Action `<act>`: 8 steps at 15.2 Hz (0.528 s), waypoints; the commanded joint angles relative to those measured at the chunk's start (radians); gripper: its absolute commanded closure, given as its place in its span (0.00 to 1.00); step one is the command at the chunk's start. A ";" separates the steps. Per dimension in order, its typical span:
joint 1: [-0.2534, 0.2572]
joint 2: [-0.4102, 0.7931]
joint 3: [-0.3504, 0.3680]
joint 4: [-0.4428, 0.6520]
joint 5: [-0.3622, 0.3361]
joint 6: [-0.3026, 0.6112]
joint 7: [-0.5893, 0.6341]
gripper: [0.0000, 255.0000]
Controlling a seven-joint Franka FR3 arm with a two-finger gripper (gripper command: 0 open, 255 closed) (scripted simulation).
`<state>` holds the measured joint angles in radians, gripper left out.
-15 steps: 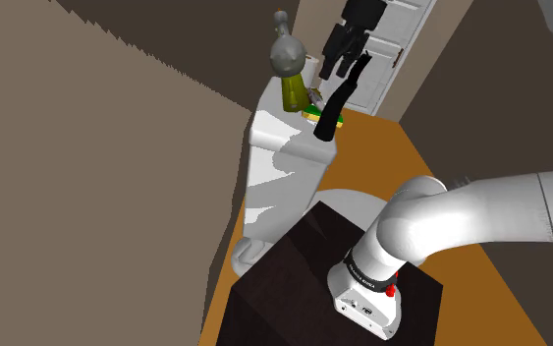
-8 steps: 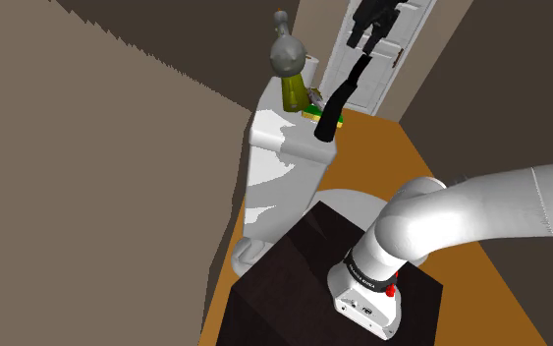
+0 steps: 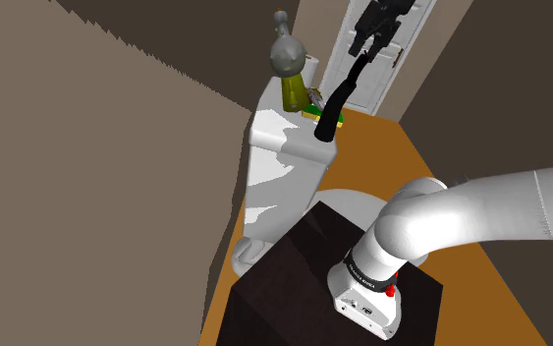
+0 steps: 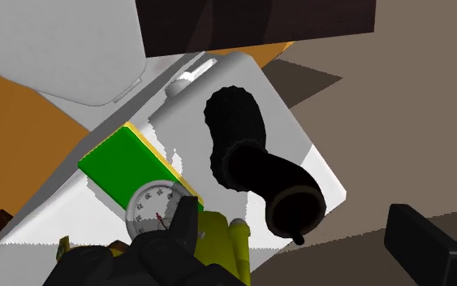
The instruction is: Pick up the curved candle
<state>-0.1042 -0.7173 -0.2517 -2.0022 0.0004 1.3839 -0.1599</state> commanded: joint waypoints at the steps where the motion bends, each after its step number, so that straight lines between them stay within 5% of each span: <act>1: -0.003 -0.012 0.000 -0.030 -0.002 0.018 -0.001 0.00; 2: -0.003 -0.012 0.000 -0.030 -0.002 0.018 -0.001 0.00; 3: -0.003 -0.013 -0.001 -0.031 -0.003 0.018 -0.002 1.00; 8: -0.003 -0.013 -0.001 -0.031 -0.003 0.018 -0.002 1.00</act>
<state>-0.1071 -0.7306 -0.2528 -2.0322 -0.0024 1.4017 -0.1621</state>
